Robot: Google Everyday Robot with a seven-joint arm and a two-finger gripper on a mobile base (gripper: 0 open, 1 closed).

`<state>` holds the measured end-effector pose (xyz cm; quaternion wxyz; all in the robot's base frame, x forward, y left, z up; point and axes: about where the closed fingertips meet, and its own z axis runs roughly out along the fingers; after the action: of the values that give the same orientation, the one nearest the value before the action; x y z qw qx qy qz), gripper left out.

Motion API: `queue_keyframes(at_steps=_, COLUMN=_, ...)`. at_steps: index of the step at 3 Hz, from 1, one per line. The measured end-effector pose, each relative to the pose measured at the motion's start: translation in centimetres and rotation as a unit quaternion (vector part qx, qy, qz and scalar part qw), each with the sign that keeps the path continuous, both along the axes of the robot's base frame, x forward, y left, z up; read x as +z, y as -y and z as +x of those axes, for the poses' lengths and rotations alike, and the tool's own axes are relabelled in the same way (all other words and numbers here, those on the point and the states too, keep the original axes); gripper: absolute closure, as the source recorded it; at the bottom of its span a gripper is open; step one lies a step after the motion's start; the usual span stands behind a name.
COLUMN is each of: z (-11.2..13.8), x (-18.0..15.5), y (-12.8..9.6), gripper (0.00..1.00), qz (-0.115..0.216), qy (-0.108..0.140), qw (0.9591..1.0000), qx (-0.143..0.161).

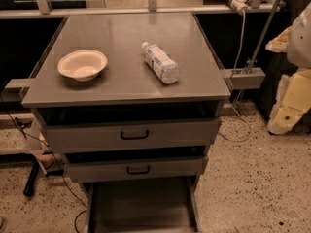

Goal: Place blue plastic bottle into bottom drawer

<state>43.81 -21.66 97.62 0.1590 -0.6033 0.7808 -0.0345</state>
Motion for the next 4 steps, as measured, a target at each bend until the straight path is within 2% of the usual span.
queue_keyframes(at_steps=1, z=-0.1, x=0.1, y=0.0, gripper=0.00, qz=0.000, qy=0.003, qw=1.0000, qx=-0.001)
queue_keyframes(at_steps=2, z=-0.2, x=-0.5, y=-2.1, gripper=0.00, qz=0.015, qy=0.016, qw=0.9997, qx=-0.010)
queue_keyframes(at_steps=3, z=2.9, x=-0.8, y=-5.4, gripper=0.00, qz=0.042, qy=0.030, qw=0.9976, qx=-0.046)
queue_keyframes(at_steps=4, z=7.1, x=0.4, y=-8.7, gripper=0.00, qz=0.062, qy=0.046, qw=0.9940, qx=-0.078)
